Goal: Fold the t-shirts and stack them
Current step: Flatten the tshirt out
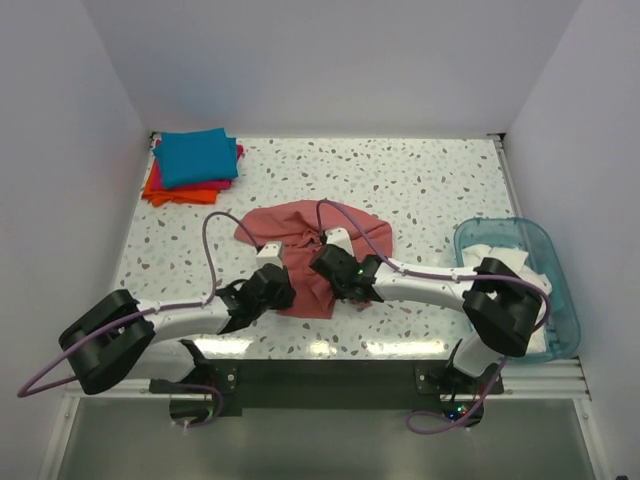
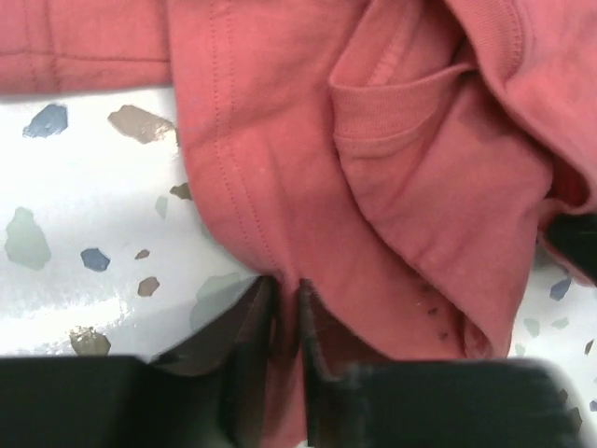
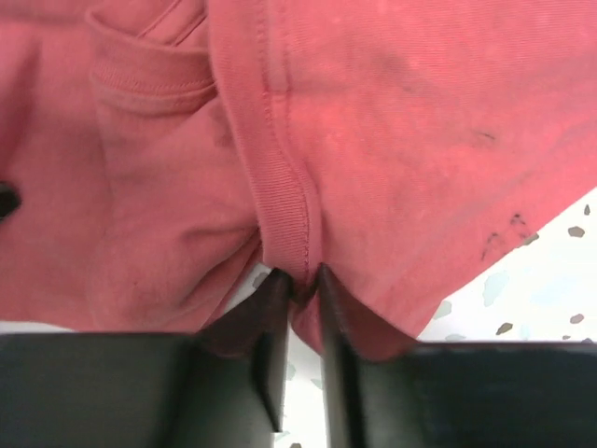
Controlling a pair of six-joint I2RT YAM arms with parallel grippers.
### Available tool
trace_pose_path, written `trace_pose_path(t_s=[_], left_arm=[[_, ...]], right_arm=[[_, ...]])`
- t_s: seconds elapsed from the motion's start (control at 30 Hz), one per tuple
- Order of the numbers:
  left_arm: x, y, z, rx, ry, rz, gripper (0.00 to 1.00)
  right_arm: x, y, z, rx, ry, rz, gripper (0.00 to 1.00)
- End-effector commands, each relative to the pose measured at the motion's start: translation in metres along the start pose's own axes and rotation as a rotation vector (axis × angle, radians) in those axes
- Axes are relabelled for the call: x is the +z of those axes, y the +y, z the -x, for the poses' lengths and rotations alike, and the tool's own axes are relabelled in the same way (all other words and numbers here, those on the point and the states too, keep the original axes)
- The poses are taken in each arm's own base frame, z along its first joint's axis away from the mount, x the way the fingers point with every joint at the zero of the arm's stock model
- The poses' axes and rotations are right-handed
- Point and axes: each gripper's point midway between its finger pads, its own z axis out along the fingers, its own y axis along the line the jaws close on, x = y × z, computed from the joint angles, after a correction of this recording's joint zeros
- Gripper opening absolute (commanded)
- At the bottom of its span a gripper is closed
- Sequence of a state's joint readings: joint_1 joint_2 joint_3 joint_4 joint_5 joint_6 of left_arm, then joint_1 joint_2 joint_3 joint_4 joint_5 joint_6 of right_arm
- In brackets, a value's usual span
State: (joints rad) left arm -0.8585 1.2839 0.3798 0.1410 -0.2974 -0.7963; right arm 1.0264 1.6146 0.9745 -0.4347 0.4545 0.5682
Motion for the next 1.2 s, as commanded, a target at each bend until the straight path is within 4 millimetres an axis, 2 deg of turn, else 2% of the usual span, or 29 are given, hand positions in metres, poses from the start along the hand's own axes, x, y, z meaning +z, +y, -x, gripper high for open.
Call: trace_pose_path(t_s=[0.0, 0.03, 0.07, 0.1, 0.13, 0.2, 0.23, 0.27, 0.3, 0.33, 0.37, 0.4, 0.5, 0.57, 0.6, 0.63, 0.67, 0.7, 0.73, 0.77, 0.8, 0.87, 0.9, 0.93, 0.97, 1.03, 1.07, 1.13, 1.17], left_arm=[[-0.001, 0.023, -0.008, -0.001, 0.011, 0.114, 0.13], [-0.004, 0.025, -0.006, 0.002, 0.010, 0.130, 0.08], [-0.007, 0.023, 0.005, -0.003, -0.025, 0.136, 0.03], [-0.011, 0.022, 0.013, -0.005, -0.038, 0.150, 0.00], [-0.017, 0.028, 0.015, 0.003, -0.034, 0.183, 0.00], [-0.032, 0.023, 0.047, -0.030, -0.128, 0.185, 0.00], [-0.039, 0.029, 0.052, -0.034, -0.136, 0.211, 0.00], [-0.051, 0.028, 0.070, -0.062, -0.195, 0.201, 0.00], [-0.058, 0.036, 0.085, -0.094, -0.231, 0.222, 0.00], [-0.064, 0.046, 0.091, -0.110, -0.245, 0.243, 0.00], [-0.074, 0.047, 0.103, -0.143, -0.280, 0.221, 0.00], [-0.079, 0.063, 0.114, -0.178, -0.312, 0.254, 0.00], [-0.098, 0.073, 0.136, -0.226, -0.381, 0.260, 0.00], [-0.105, 0.074, 0.145, -0.235, -0.397, 0.263, 0.00], [-0.115, 0.069, 0.160, -0.239, -0.428, 0.255, 0.00], [-0.121, 0.068, 0.167, -0.232, -0.440, 0.259, 0.00], [-0.131, 0.068, 0.179, -0.232, -0.473, 0.264, 0.00], [-0.147, 0.061, 0.200, -0.226, -0.521, 0.251, 0.00], [-0.157, 0.059, 0.209, -0.219, -0.544, 0.254, 0.00], [-0.167, 0.059, 0.220, -0.218, -0.574, 0.266, 0.00], [-0.188, 0.051, 0.240, -0.216, -0.622, 0.248, 0.00], [-0.211, 0.047, 0.256, -0.212, -0.666, 0.247, 0.00], [-0.234, 0.041, 0.273, -0.218, -0.716, 0.224, 0.00], [-0.247, 0.039, 0.280, -0.221, -0.740, 0.217, 0.00], [-0.277, 0.033, 0.296, -0.238, -0.806, 0.183, 0.00], [-0.308, 0.032, 0.308, -0.237, -0.864, 0.172, 0.00], [-0.337, 0.028, 0.320, -0.255, -0.919, 0.141, 0.00], [-0.365, 0.026, 0.329, -0.249, -0.970, 0.119, 0.00], [-0.381, 0.027, 0.332, -0.257, -1.005, 0.109, 0.00]], right_arm=[[-0.005, -0.011, 0.029, 0.057, -0.103, -0.064, 0.19], [-0.006, -0.015, 0.029, 0.059, -0.099, -0.074, 0.13], [-0.008, -0.020, 0.032, 0.071, -0.104, -0.081, 0.04], [-0.010, -0.027, 0.034, 0.073, -0.107, -0.102, 0.01], [-0.016, -0.033, 0.039, 0.086, -0.122, -0.110, 0.00], [-0.022, -0.056, 0.047, 0.120, -0.133, -0.159, 0.00], [-0.026, -0.069, 0.047, 0.135, -0.126, -0.179, 0.00], [-0.033, -0.091, 0.057, 0.196, -0.145, -0.198, 0.00], [-0.038, -0.103, 0.058, 0.218, -0.153, -0.205, 0.00], [-0.041, -0.114, 0.060, 0.245, -0.156, -0.205, 0.00], [-0.051, -0.136, 0.067, 0.295, -0.185, -0.224, 0.00], [-0.054, -0.145, 0.068, 0.312, -0.193, -0.231, 0.00], [-0.067, -0.176, 0.075, 0.366, -0.208, -0.256, 0.00], [-0.076, -0.182, 0.083, 0.380, -0.230, -0.251, 0.00], [-0.084, -0.184, 0.092, 0.388, -0.254, -0.248, 0.00], [-0.089, -0.187, 0.097, 0.382, -0.264, -0.253, 0.00], [-0.100, -0.192, 0.112, 0.396, -0.302, -0.258, 0.00], [-0.108, -0.195, 0.116, 0.396, -0.312, -0.266, 0.00], [-0.115, -0.198, 0.122, 0.391, -0.328, -0.271, 0.00], [-0.129, -0.201, 0.138, 0.401, -0.371, -0.264, 0.00], [-0.139, -0.203, 0.144, 0.404, -0.392, -0.262, 0.00], [-0.159, -0.208, 0.157, 0.409, -0.441, -0.257, 0.00], [-0.179, -0.210, 0.171, 0.422, -0.483, -0.242, 0.00], [-0.194, -0.211, 0.177, 0.421, -0.515, -0.230, 0.00], [-0.217, -0.213, 0.192, 0.437, -0.574, -0.208, 0.00], [-0.250, -0.214, 0.203, 0.424, -0.641, -0.162, 0.00], [-0.277, -0.216, 0.215, 0.436, -0.707, -0.134, 0.00], [-0.308, -0.215, 0.224, 0.410, -0.778, -0.086, 0.00], [-0.341, -0.217, 0.231, 0.419, -0.856, -0.047, 0.00]])
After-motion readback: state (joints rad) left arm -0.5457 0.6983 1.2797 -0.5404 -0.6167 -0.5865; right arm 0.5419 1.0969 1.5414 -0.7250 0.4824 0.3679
